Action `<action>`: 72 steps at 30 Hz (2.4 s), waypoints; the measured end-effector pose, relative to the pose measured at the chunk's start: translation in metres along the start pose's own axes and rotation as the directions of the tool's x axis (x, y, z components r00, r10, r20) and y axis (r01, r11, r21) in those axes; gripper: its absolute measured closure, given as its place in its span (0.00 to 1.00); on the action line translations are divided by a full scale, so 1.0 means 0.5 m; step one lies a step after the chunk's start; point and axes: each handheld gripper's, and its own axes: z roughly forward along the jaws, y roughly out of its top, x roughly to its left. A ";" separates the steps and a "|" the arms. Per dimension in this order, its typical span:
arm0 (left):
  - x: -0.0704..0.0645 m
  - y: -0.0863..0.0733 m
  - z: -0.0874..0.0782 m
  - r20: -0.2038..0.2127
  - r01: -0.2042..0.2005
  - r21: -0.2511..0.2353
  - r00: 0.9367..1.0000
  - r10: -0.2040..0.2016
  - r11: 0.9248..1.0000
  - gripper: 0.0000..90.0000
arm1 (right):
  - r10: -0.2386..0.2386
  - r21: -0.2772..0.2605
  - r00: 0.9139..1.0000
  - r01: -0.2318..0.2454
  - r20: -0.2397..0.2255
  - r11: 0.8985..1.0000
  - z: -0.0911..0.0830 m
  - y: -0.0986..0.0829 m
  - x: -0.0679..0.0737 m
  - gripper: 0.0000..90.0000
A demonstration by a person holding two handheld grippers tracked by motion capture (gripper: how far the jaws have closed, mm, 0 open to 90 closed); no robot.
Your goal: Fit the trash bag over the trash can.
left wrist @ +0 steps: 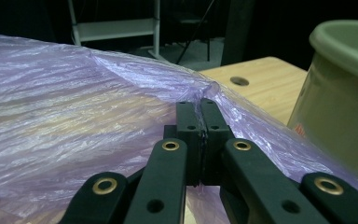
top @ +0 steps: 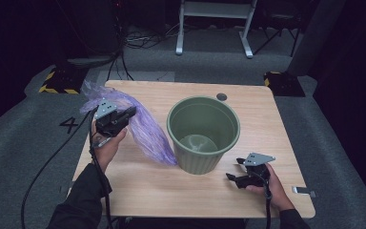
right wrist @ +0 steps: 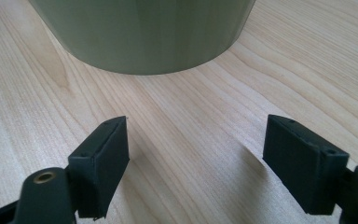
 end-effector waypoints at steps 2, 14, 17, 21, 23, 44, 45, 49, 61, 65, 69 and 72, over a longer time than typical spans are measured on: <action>-0.001 0.008 0.001 0.004 0.001 -0.004 1.000 -0.001 1.000 0.99 | 0.003 0.001 1.000 -0.003 0.001 1.000 0.000 0.000 0.000 0.25; -0.002 0.096 -0.003 0.012 -0.009 -0.083 1.000 0.010 0.997 0.99 | 0.011 0.000 1.000 -0.011 0.016 1.000 -0.011 -0.004 -0.006 0.25; -0.008 0.125 -0.007 0.008 -0.028 -0.101 1.000 0.029 0.994 0.99 | 0.014 0.005 1.000 -0.014 0.016 1.000 -0.010 -0.006 -0.007 0.25; -0.012 0.165 -0.015 0.007 -0.037 -0.124 0.999 0.038 0.992 0.99 | 0.012 0.005 1.000 -0.012 0.012 1.000 -0.009 -0.007 -0.004 0.25; -0.013 0.184 -0.021 0.004 -0.043 -0.135 0.999 0.044 0.990 0.99 | 0.012 0.010 1.000 -0.013 0.009 1.000 -0.006 -0.007 -0.004 0.25; -0.023 0.308 -0.059 0.060 -0.009 -0.233 0.998 0.023 0.972 0.99 | 0.021 0.010 1.000 -0.021 -0.006 1.000 -0.001 -0.008 -0.004 0.25; -0.023 0.313 -0.061 0.067 0.000 -0.239 0.998 0.017 0.971 0.99 | 0.021 0.010 1.000 -0.021 -0.006 1.000 -0.001 -0.008 -0.004 0.25; -0.028 0.332 -0.067 0.086 0.014 -0.260 0.996 0.008 0.965 0.99 | 0.023 0.010 1.000 -0.023 -0.008 1.000 -0.001 -0.008 -0.005 0.25; -0.114 0.369 -0.053 0.089 -0.087 -0.278 0.989 0.116 0.957 0.99 | 0.024 0.011 1.000 -0.024 -0.013 1.000 0.000 -0.008 -0.006 0.25; -0.155 0.342 -0.025 0.140 -0.096 -0.264 0.981 0.137 0.960 0.99 | 0.024 0.010 1.000 -0.024 -0.011 1.000 -0.001 -0.008 -0.005 0.25; -0.188 0.322 0.000 0.172 -0.122 -0.243 0.971 0.167 0.962 0.99 | 0.022 0.010 1.000 -0.022 -0.012 1.000 -0.001 -0.008 -0.005 0.25; -0.217 0.303 0.018 0.184 -0.157 -0.228 0.962 0.201 0.961 0.99 | 0.022 0.010 1.000 -0.022 -0.012 1.000 -0.001 -0.008 -0.005 0.25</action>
